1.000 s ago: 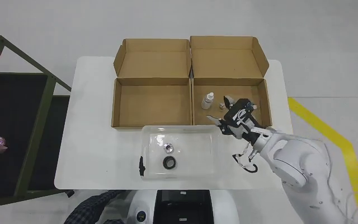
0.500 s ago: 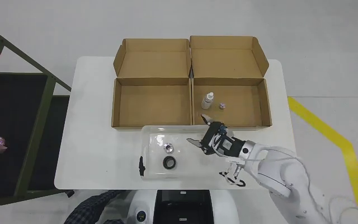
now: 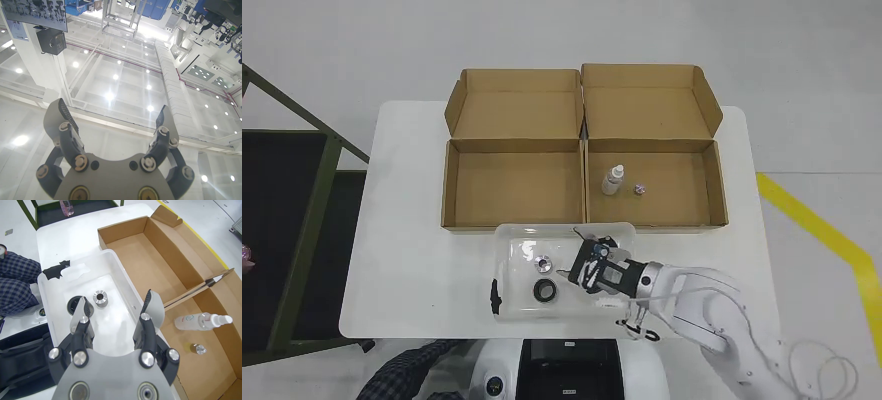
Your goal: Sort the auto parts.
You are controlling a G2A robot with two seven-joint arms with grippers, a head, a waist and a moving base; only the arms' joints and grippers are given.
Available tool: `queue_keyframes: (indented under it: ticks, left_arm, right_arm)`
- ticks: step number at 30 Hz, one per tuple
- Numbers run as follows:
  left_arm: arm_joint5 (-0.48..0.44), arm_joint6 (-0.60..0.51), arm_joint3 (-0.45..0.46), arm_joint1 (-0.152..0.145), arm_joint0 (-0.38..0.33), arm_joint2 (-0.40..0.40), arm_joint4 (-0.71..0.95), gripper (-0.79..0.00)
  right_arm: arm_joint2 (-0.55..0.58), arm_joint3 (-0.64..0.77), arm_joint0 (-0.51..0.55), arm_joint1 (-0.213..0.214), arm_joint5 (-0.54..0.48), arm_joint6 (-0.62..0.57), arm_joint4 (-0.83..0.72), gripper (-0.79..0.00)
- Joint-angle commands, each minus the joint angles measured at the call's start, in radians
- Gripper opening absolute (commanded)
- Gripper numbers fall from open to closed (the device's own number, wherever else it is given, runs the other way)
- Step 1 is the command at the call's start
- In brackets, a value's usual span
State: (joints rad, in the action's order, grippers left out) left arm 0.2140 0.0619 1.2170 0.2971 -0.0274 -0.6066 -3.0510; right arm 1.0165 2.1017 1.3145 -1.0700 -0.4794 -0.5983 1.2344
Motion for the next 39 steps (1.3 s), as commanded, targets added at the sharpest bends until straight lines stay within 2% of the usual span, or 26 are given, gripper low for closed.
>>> queue_keyframes:
  ticks: [1, 13, 20, 32, 39]
  left_arm:
    - [0.0, 0.0, 0.0, 0.0, 0.0, 0.0, 0.0, 0.0]
    - [0.0, 0.0, 0.0, 0.0, 0.0, 0.0, 0.0, 0.0]
    - [0.0, 0.0, 0.0, 0.0, 0.0, 0.0, 0.0, 0.0]
    - [0.0, 0.0, 0.0, 0.0, 0.0, 0.0, 0.0, 0.0]
    - [0.0, 0.0, 0.0, 0.0, 0.0, 0.0, 0.0, 0.0]
  right_arm:
    - [-0.024, -0.026, -0.018, -0.005, 0.003, -0.005, 0.008, -0.274]
    - [-0.121, -0.171, -0.131, -0.035, 0.009, -0.041, 0.025, -0.323]
    - [-0.158, -0.226, -0.174, -0.048, -0.009, -0.081, 0.027, -0.308]
    - [-0.232, -0.315, -0.251, -0.078, -0.033, -0.097, 0.024, -0.317]
    - [-0.27, -0.353, -0.292, -0.096, -0.041, -0.097, 0.015, -0.296]
